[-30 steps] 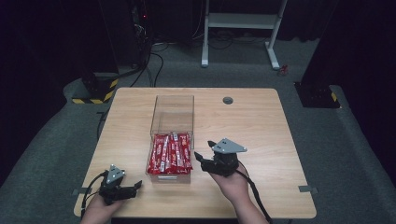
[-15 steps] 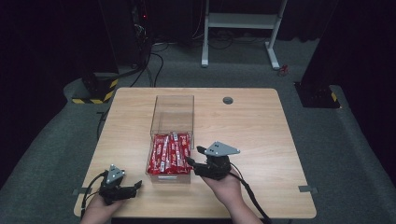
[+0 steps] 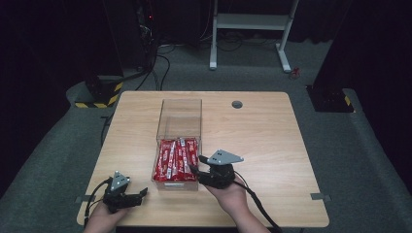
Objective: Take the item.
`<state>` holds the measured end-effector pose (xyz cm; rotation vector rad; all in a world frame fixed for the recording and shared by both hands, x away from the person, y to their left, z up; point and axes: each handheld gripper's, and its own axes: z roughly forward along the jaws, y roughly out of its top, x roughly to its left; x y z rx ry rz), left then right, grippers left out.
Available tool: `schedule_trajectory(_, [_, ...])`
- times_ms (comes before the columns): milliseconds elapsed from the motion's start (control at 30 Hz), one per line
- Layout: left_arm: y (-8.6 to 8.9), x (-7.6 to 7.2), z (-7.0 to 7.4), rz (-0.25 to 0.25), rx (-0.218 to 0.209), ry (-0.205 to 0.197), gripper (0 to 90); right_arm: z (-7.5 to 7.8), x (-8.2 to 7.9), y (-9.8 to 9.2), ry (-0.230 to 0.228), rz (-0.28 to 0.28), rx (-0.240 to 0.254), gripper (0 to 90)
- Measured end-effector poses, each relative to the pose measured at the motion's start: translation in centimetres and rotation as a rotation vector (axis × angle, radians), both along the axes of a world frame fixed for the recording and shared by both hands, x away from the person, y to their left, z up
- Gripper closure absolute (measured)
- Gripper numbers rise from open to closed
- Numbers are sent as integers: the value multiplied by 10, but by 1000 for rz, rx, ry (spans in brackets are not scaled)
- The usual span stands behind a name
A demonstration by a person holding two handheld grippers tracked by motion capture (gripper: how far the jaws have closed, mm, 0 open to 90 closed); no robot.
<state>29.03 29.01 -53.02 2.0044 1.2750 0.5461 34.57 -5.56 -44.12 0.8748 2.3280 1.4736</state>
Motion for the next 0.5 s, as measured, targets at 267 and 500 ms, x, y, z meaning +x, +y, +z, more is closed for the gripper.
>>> schedule_trajectory(267, [0, 0, 0, -3, 4, -3, 145, -5, 1, 3, 13, -9, -14, 672])
schedule_trajectory(500, [0, 0, 0, -2, 0, -2, 145, -9, -1, 9, 15, -16, -24, 736])
